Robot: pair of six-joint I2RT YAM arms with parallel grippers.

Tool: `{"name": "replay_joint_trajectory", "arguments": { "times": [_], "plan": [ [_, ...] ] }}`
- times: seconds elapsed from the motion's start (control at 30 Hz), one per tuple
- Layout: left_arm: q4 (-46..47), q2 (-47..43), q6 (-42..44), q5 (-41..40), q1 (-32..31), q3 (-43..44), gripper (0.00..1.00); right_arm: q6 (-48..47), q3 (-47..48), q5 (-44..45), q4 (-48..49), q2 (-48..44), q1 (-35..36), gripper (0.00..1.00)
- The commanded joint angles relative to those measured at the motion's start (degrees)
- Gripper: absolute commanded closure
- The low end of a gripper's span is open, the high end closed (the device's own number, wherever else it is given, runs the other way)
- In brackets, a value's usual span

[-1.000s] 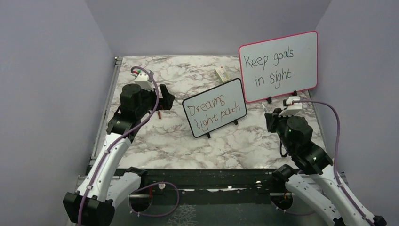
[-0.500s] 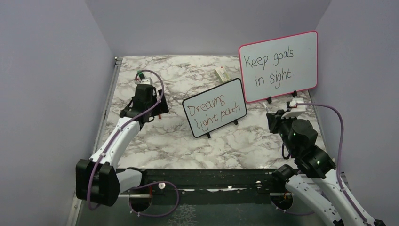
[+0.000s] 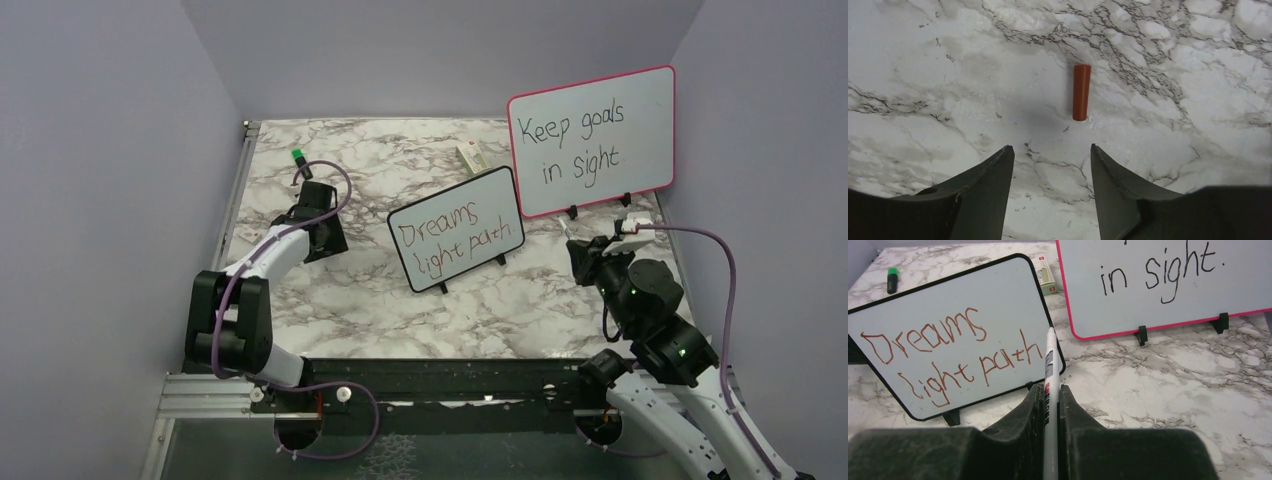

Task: Write a sentence on the whiteboard
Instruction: Pick up the pen cap from the center of the board.

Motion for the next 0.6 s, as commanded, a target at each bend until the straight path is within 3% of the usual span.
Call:
{"name": "replay_joint_trajectory", "arguments": {
  "times": [0.0,0.27,0.57],
  "plan": [
    [1.9,4.4,-0.9,0.6,1.2,3.3,0.46,-1.0,-0.1,-1.6,0.8,-0.7,-0.4,0.99],
    [2.3,10.9,0.7,3.3,1.5,8.5,0.58,-1.2,0.0,-1.6,0.9,0.5,-0.4,0.99],
    [1.3,15.5,2.1,3.8,1.4,10.8,0.64,-1.3,0.1,-0.9,0.9,1.8,-0.4,0.99]
  ]
}}
